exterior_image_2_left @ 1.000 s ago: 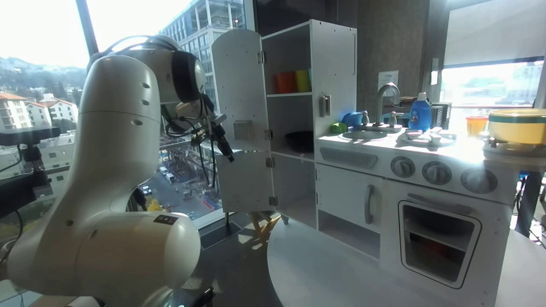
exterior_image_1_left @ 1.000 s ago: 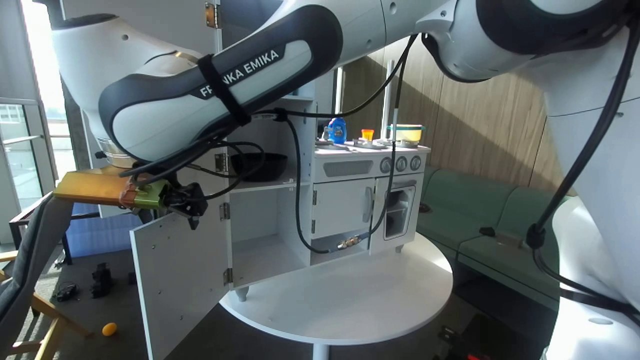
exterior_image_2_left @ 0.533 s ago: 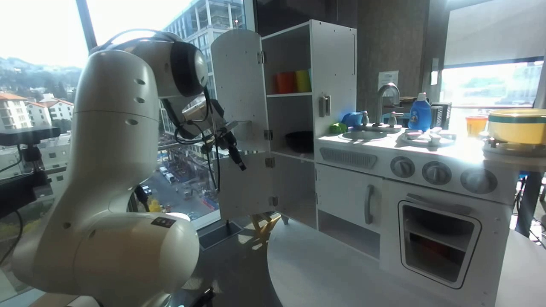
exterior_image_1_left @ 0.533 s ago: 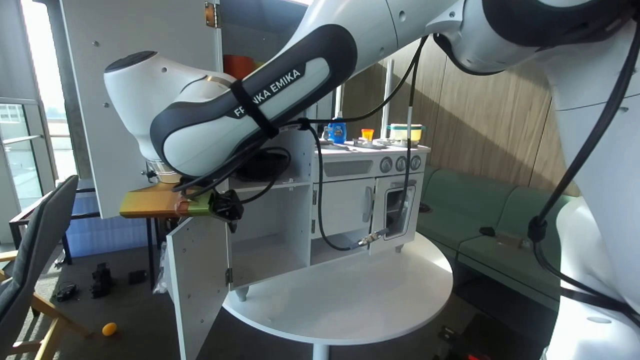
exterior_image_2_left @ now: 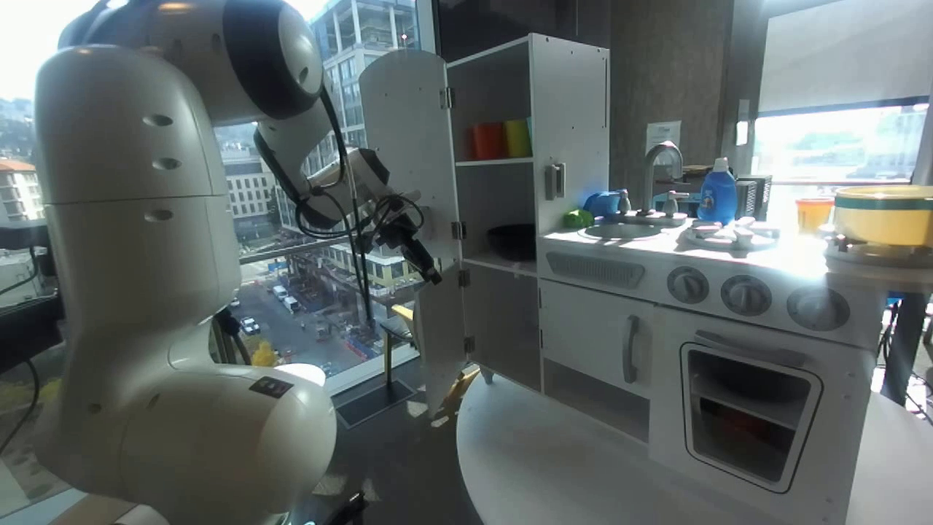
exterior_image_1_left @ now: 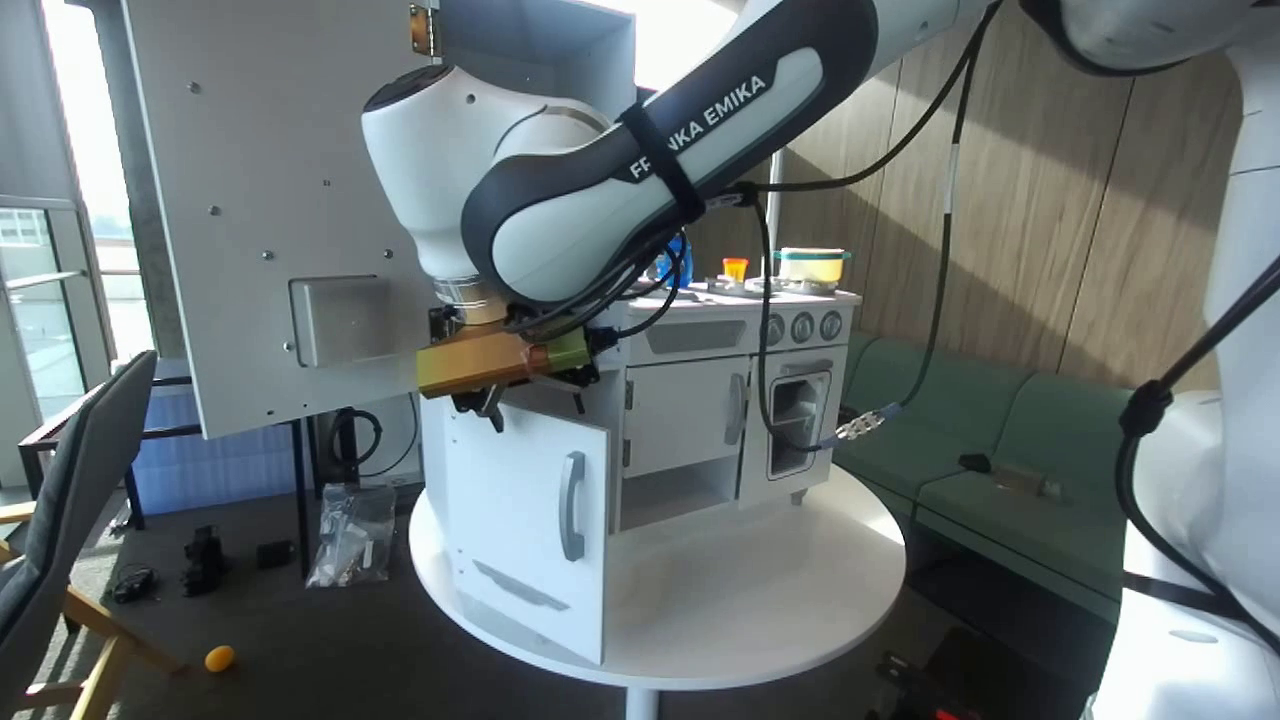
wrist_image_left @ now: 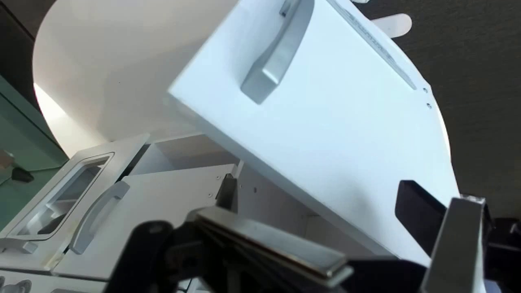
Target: Open the bottom left cabinet door, remove the black bowl, put it in the middle left drawer and close the cabinet door of the bottom left drawer
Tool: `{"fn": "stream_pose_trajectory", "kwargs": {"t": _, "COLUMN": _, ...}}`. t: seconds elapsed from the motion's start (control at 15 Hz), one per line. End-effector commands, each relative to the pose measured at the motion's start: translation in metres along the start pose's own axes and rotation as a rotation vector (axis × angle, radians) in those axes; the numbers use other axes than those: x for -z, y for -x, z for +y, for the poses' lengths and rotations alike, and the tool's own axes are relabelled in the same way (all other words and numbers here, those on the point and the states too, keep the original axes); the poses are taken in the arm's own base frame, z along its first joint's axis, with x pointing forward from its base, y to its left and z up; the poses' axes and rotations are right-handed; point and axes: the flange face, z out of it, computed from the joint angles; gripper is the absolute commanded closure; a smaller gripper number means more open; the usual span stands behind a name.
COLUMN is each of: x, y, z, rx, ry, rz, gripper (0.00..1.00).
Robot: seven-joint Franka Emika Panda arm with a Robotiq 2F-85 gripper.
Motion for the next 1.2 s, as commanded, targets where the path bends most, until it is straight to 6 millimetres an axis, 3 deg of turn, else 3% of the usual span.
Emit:
{"fn": "stream_pose_trajectory", "kwargs": {"t": 0.0, "x": -0.003, "y": -0.002, "z": 0.048, "rx": 0.1, "ry": 0.054, "rz": 0.038, "gripper": 0.0}}
{"fn": "stream_pose_trajectory", "kwargs": {"t": 0.2, "x": -0.025, "y": -0.012, "z": 0.066, "rx": 0.101, "ry": 0.085, "rz": 0.076, "gripper": 0.0}}
{"fn": "stream_pose_trajectory", "kwargs": {"t": 0.33, "x": -0.028, "y": -0.007, "z": 0.076, "rx": 0.113, "ry": 0.063, "rz": 0.015, "gripper": 0.0}}
{"fn": "stream_pose_trajectory", "kwargs": {"t": 0.47, "x": -0.014, "y": 0.006, "z": 0.084, "rx": 0.17, "ry": 0.019, "rz": 0.012, "gripper": 0.0}}
{"fn": "stream_pose_trajectory", "kwargs": {"t": 0.8, "x": 0.061, "y": 0.032, "z": 0.094, "rx": 0.203, "ry": -0.117, "rz": 0.092, "gripper": 0.0}}
{"fn": "stream_pose_trajectory", "kwargs": {"t": 1.0, "x": 0.098, "y": 0.036, "z": 0.089, "rx": 0.182, "ry": -0.189, "rz": 0.106, "gripper": 0.0}}
{"fn": "stream_pose_trajectory", "kwargs": {"t": 1.13, "x": 0.111, "y": 0.037, "z": 0.093, "rx": 0.203, "ry": -0.239, "rz": 0.078, "gripper": 0.0}}
